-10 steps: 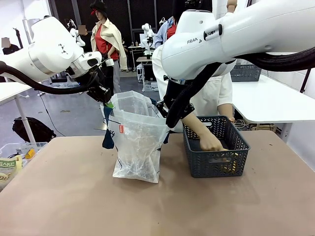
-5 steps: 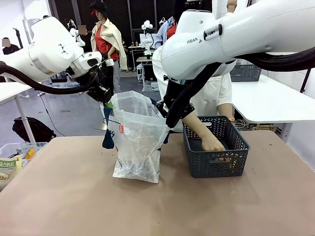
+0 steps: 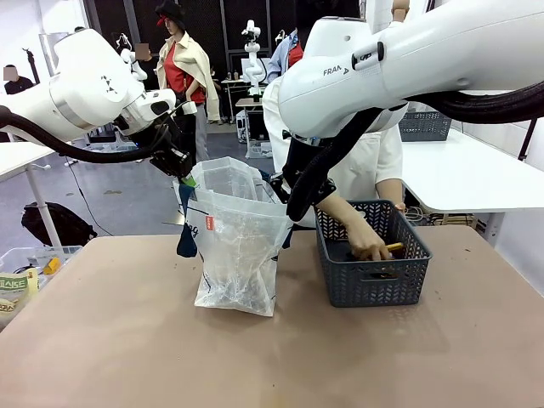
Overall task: Transfer purchased items from the store into the shopping bag.
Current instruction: Move the Reusable shopping bag to the right side of the table.
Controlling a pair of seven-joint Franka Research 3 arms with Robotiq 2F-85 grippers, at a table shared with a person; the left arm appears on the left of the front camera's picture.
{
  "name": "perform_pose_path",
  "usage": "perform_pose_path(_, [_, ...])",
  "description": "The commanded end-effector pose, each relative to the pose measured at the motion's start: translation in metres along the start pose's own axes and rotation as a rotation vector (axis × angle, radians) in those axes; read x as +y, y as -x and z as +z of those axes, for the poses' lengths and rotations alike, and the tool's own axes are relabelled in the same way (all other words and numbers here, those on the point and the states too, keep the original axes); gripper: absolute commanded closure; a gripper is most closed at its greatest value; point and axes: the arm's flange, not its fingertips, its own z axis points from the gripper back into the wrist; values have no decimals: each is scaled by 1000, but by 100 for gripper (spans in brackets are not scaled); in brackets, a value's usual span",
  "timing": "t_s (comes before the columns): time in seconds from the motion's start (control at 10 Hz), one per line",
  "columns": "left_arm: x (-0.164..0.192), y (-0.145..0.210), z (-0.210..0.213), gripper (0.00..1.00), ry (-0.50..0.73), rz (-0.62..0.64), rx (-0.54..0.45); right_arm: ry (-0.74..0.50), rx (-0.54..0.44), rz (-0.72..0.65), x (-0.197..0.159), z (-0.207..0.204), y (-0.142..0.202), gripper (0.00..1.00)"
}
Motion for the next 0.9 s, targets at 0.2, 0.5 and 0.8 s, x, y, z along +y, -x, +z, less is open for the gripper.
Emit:
perform_pose_path(0.2, [1, 0, 0, 100, -5, -1, 2, 1, 1, 0, 0, 0, 0, 100])
perform_pose_path(0.5, [1, 0, 0, 100, -5, -1, 2, 1, 1, 0, 0, 0, 0, 100])
perform_pose_path(0.8, [1, 0, 0, 100, -5, -1, 2, 1, 1, 0, 0, 0, 0, 100])
